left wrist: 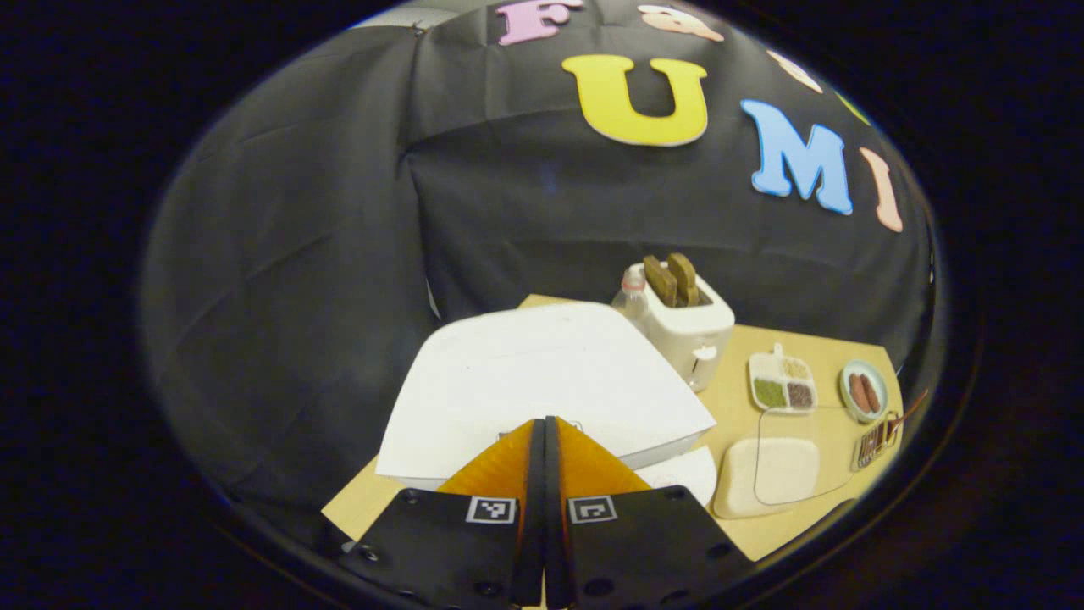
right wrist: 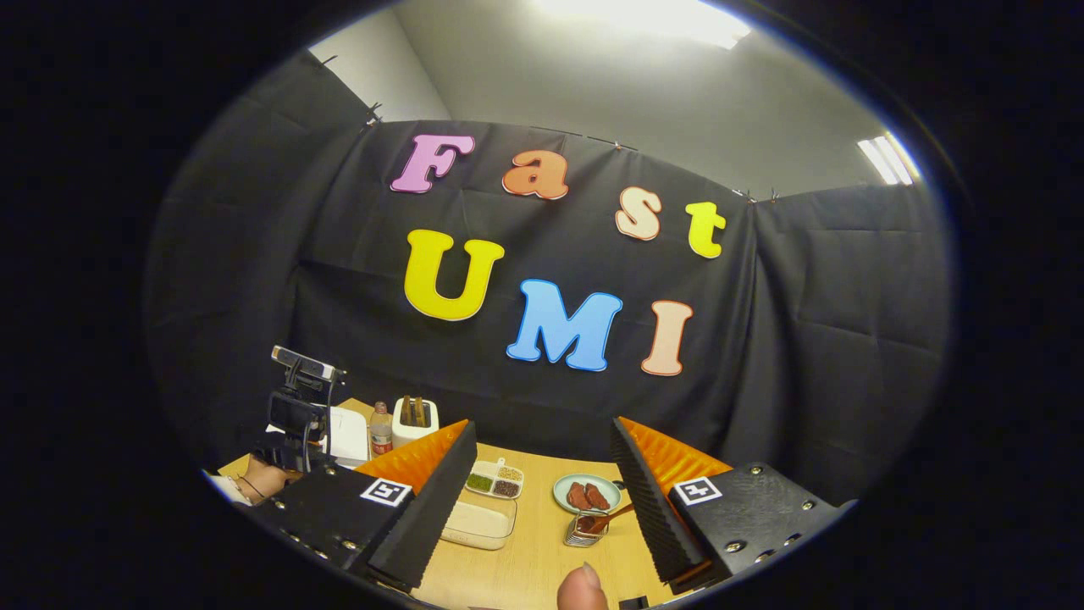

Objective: Close the left gripper, press the button to open the rice cooker; take a wooden spoon from the chopstick holder with the right hand, scoop a spoonful of rice and pour it into the rice cooker, then put the wooden spoon back into the chopstick holder.

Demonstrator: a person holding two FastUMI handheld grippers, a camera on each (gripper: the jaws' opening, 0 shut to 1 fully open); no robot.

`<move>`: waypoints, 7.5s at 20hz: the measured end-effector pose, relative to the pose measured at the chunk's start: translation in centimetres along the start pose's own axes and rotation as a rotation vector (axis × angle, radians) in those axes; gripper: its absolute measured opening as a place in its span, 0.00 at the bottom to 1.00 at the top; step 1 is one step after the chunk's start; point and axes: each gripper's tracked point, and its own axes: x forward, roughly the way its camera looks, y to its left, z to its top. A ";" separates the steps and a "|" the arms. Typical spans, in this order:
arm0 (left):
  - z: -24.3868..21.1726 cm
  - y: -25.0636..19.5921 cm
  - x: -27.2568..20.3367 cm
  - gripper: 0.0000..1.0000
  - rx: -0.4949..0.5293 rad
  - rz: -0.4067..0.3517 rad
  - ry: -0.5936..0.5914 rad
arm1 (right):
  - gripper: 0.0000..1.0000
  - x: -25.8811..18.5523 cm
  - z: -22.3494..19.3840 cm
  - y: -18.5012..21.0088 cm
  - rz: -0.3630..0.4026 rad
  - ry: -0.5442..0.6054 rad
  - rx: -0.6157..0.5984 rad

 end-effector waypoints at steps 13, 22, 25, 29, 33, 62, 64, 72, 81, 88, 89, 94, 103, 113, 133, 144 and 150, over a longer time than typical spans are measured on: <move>3.4 1.8 -7.0 0.08 0.011 0.013 -0.153 | 0.97 -2.9 -0.7 -1.9 -0.009 0.001 0.054; 3.7 1.0 -11.5 0.09 0.015 -0.047 -0.193 | 0.97 -3.8 -2.1 -5.7 -0.096 0.009 0.094; 3.5 1.0 -13.2 0.09 0.013 -0.055 -0.198 | 0.96 -2.6 -4.1 -7.5 -0.124 0.037 0.070; 3.9 1.4 -16.5 0.10 -0.040 -0.067 -0.220 | 0.97 -0.2 -6.6 -10.0 -0.134 0.056 0.067; 5.0 0.7 -21.4 0.29 -0.107 -0.100 -0.291 | 0.97 3.8 -10.8 -12.2 -0.120 0.096 0.077; 0.5 -10.3 -38.4 0.96 -0.057 0.098 -0.221 | 0.80 28.4 -41.6 -15.2 0.075 0.453 0.563; 0.1 -10.3 -38.7 0.95 -0.059 0.098 -0.212 | 0.57 29.3 -42.0 -15.1 0.064 0.448 0.546; -1.3 -9.5 -39.6 0.95 -0.054 0.099 -0.197 | 0.13 28.5 -40.5 -14.9 0.096 0.475 0.591; -0.9 -6.8 -42.1 0.94 -0.113 0.073 -0.266 | 0.13 24.0 -33.5 -16.0 0.142 0.384 0.505; -1.3 -0.4 -42.4 0.95 -0.205 -0.037 -0.324 | 0.13 16.6 -25.4 -14.9 0.123 0.293 0.421; -1.2 1.3 -42.9 0.95 -0.202 -0.043 -0.336 | 0.13 15.5 -24.1 -13.9 0.134 0.286 0.412; -1.6 8.8 -44.2 0.94 -0.222 -0.061 -0.392 | 0.13 11.4 -19.6 -5.1 0.233 0.259 0.394; -0.6 14.6 -41.2 0.94 -0.279 0.023 -0.367 | 0.13 17.7 -21.6 7.9 0.349 0.370 0.350; -0.2 13.0 -34.5 0.95 -0.197 0.087 -0.240 | 0.13 27.4 -31.4 9.7 0.260 0.456 0.147; -1.9 16.5 -36.5 0.95 -0.216 0.191 -0.216 | 0.13 25.7 -33.5 17.3 0.367 0.659 0.615; -0.9 14.9 -37.7 0.94 -0.174 0.156 -0.234 | 0.13 25.0 -29.7 11.0 0.332 0.591 0.953; -0.3 14.6 -38.0 0.94 -0.154 0.149 -0.251 | 0.13 24.6 -24.1 10.3 0.367 0.513 1.085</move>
